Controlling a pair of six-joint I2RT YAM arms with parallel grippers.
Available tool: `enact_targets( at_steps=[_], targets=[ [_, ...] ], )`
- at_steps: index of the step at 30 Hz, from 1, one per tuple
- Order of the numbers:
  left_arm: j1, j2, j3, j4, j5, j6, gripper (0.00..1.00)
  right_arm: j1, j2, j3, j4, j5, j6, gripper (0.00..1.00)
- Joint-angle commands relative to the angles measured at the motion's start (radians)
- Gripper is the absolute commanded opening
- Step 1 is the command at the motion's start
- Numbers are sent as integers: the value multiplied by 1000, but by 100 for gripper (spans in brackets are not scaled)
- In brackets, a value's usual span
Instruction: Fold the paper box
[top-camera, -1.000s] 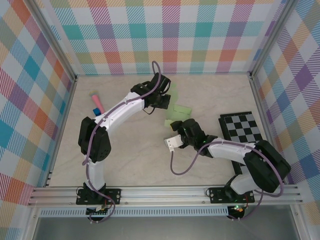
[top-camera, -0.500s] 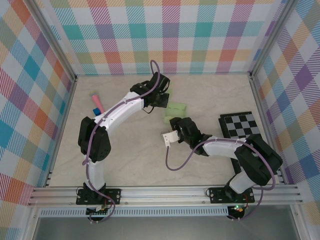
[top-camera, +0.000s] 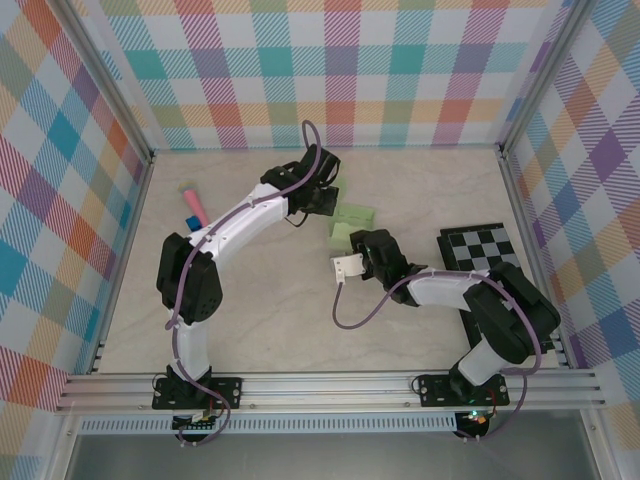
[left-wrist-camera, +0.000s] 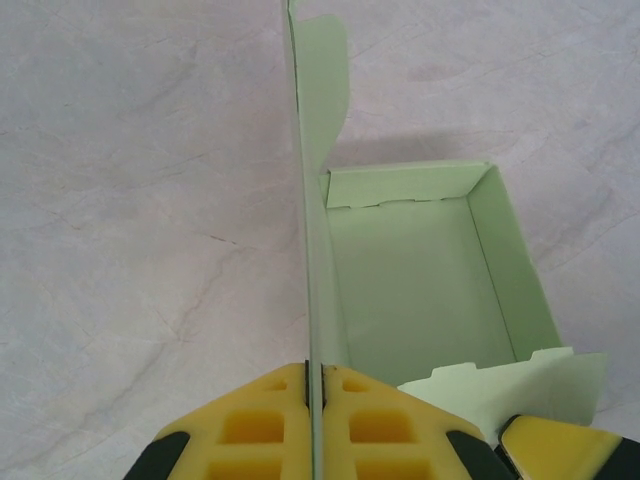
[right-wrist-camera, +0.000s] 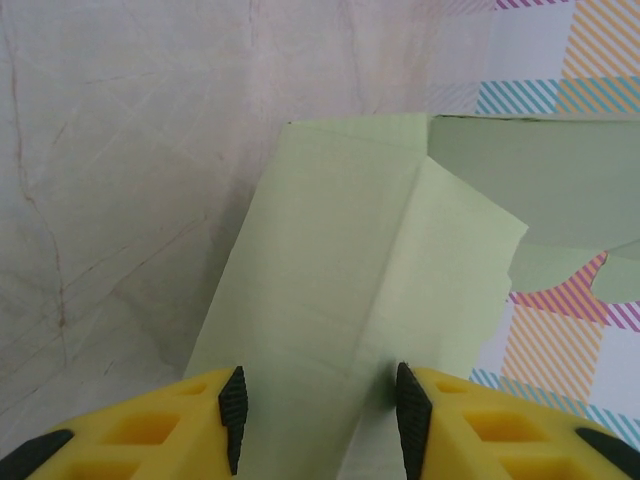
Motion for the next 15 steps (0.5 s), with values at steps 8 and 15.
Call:
enact_targets(
  at_steps=[8, 15],
  targets=[
    [9, 15, -1, -34, 111, 30, 0, -15, -28, 74, -186, -149, 105, 49],
    [9, 11, -50, 12, 165, 5, 0, -42, -29, 146, -379, -225, 187, 55]
  ],
)
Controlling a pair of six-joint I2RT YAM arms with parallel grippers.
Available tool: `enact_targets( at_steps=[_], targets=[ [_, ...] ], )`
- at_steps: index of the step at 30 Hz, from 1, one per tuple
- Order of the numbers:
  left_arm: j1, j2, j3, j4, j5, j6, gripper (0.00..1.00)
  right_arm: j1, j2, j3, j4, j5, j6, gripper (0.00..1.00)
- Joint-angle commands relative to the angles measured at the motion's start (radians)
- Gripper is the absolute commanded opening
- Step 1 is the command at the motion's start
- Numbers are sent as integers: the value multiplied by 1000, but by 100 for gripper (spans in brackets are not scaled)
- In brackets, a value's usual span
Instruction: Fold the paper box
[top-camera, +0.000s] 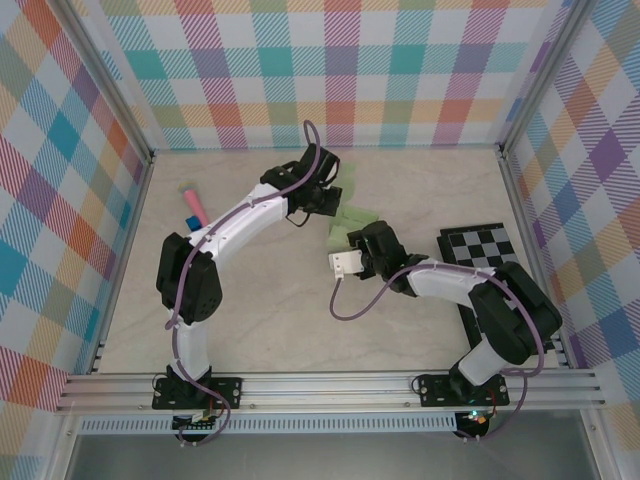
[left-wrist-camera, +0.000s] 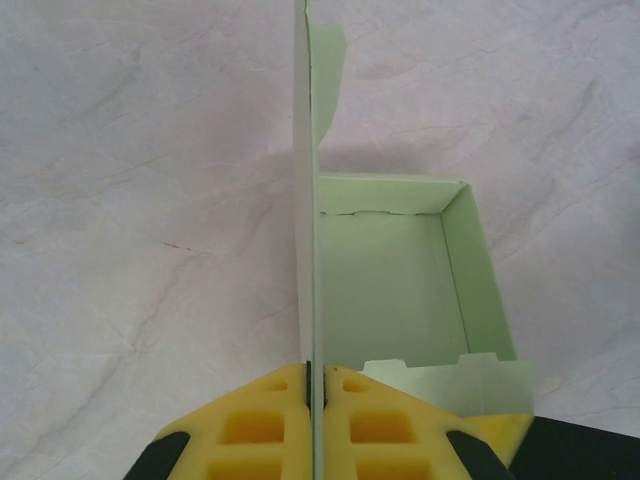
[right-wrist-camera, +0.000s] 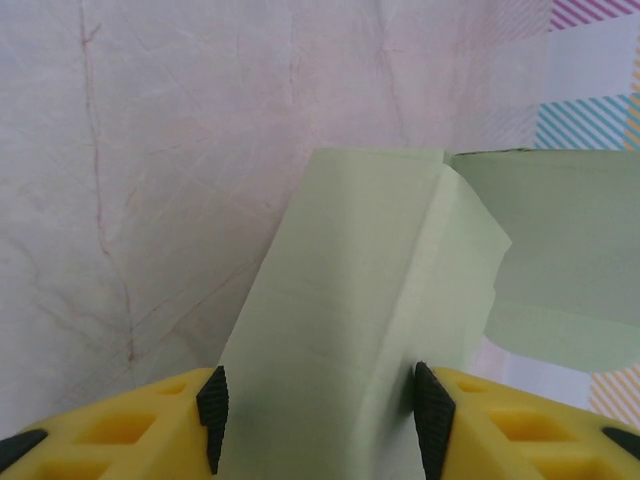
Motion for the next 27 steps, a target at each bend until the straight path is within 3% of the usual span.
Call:
enact_targets(
  at_steps=[1, 12, 27],
  targets=[
    [6, 5, -54, -9, 72, -11, 0, -24, -21, 53, -158, -102, 103, 56],
    [7, -50, -170, 112, 104, 8, 0, -103, 41, 213, -479, -259, 338, 54],
    [12, -51, -225, 178, 137, -5, 0, -117, 135, 298, -552, -234, 461, 43]
  ],
)
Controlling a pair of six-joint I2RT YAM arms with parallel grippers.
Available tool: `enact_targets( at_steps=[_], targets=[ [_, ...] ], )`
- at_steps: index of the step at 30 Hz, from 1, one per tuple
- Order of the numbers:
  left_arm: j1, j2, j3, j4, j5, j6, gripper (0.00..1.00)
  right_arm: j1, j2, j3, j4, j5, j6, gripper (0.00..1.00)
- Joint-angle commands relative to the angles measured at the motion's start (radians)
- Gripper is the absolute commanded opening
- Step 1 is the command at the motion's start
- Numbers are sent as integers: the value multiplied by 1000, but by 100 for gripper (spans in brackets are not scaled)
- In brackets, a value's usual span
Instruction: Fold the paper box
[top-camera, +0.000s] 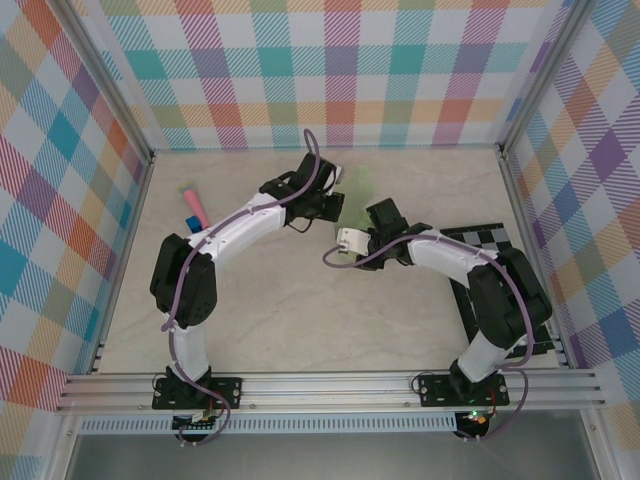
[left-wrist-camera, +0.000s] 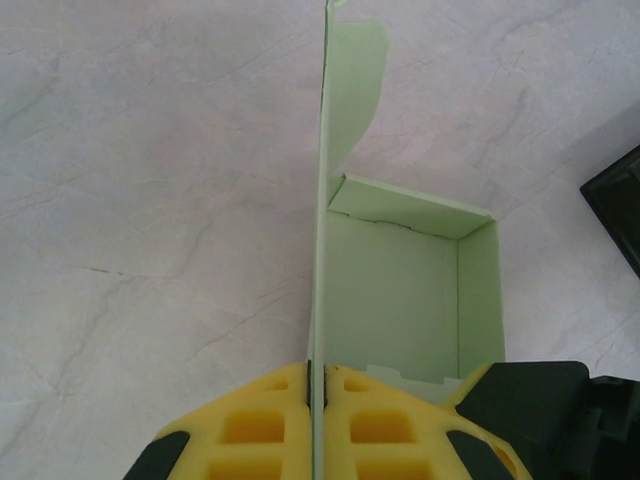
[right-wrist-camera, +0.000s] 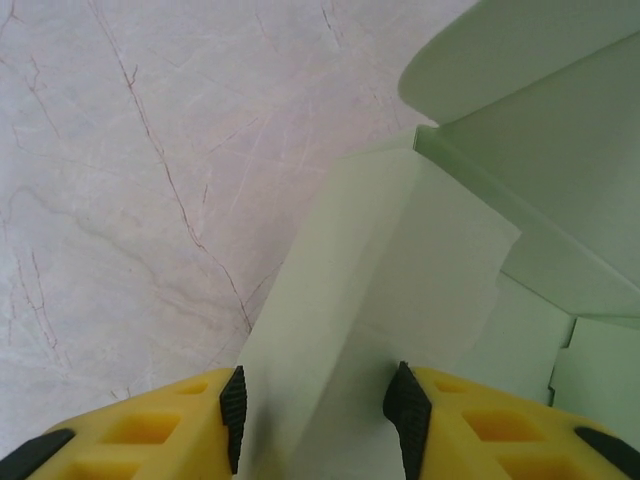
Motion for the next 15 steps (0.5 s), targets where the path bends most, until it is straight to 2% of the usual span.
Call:
enact_targets(
  at_steps=[1, 8, 15],
  targets=[
    [7, -12, -73, -27, 46, -13, 0, -7, 48, 48, -89, -17, 97, 42],
    [8, -40, -144, 22, 46, -10, 0, -8, 80, 80, -137, -60, 245, 37],
    [8, -48, -166, 39, 55, -24, 0, -9, 142, 118, -210, 7, 327, 34]
  ],
)
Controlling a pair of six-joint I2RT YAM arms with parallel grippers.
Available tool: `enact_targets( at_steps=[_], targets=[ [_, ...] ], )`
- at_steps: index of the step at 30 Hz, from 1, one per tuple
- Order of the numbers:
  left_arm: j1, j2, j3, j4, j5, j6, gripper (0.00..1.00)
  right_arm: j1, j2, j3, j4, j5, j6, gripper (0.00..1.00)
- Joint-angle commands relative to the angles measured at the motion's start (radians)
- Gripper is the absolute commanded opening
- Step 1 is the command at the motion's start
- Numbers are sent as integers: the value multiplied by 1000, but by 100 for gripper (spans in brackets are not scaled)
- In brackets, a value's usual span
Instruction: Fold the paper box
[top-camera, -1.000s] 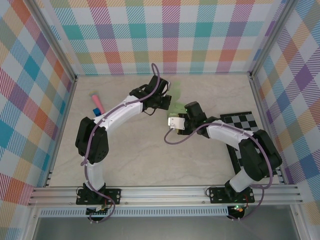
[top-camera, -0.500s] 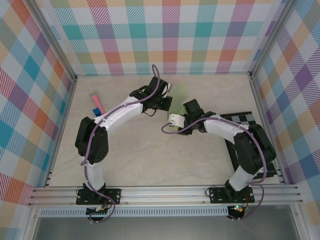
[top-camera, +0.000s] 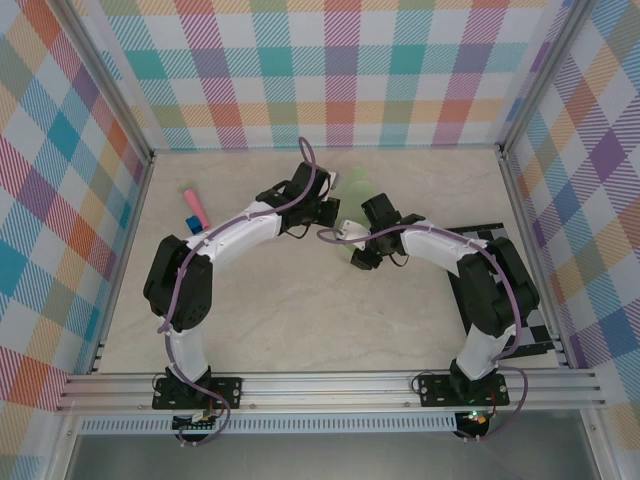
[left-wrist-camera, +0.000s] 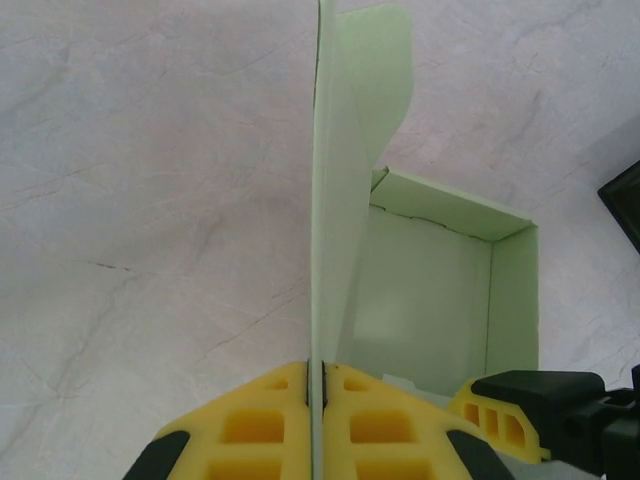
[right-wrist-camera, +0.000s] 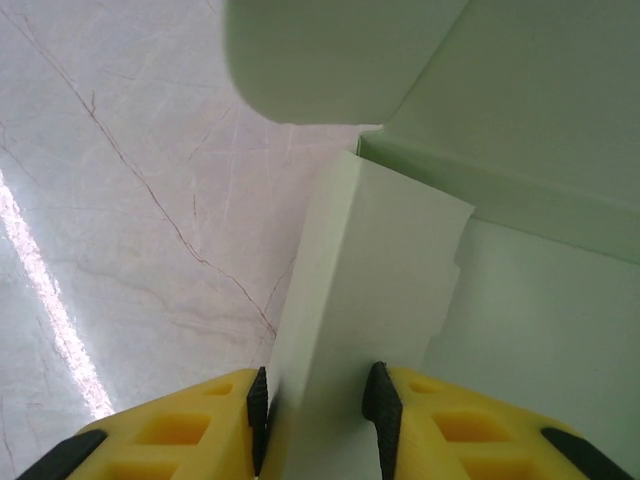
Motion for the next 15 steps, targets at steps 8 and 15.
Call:
enact_targets(
  at_steps=[8, 15],
  targets=[
    [1, -22, -72, -48, 53, -26, 0, -2, 94, 70, -158, 2, 71, 31],
    [0, -36, -110, -21, 63, -26, 0, -3, 126, 79, -176, -26, 106, 27]
  ],
)
